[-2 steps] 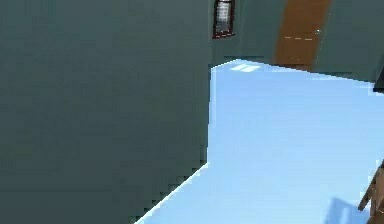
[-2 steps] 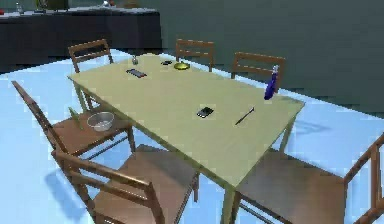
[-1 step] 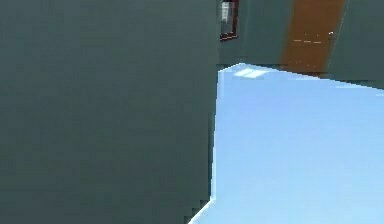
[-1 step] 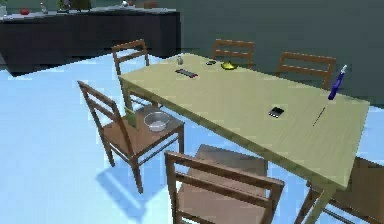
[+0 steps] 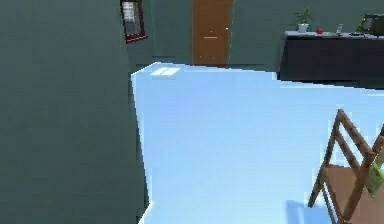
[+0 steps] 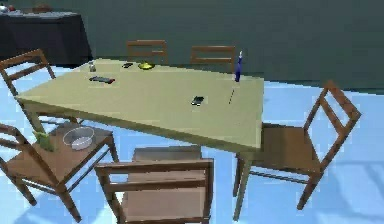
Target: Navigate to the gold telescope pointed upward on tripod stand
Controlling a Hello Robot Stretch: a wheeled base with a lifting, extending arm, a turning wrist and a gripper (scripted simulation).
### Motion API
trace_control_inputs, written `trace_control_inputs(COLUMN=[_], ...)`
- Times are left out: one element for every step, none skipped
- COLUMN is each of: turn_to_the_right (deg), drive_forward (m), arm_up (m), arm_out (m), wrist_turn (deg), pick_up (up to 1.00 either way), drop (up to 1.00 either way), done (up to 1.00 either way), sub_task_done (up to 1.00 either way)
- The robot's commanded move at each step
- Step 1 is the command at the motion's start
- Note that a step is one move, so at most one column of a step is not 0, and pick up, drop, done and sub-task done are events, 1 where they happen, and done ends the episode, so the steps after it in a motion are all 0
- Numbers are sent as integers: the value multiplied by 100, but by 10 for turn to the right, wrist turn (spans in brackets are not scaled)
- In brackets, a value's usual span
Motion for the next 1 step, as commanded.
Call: trace_control_inputs(turn_to_the_right=[0], drive_forward=[100], arm_up=[0], arm_out=[0], wrist_turn=[0], pick_up=[0], drop=[0], done=[0], sub_task_done=[0])
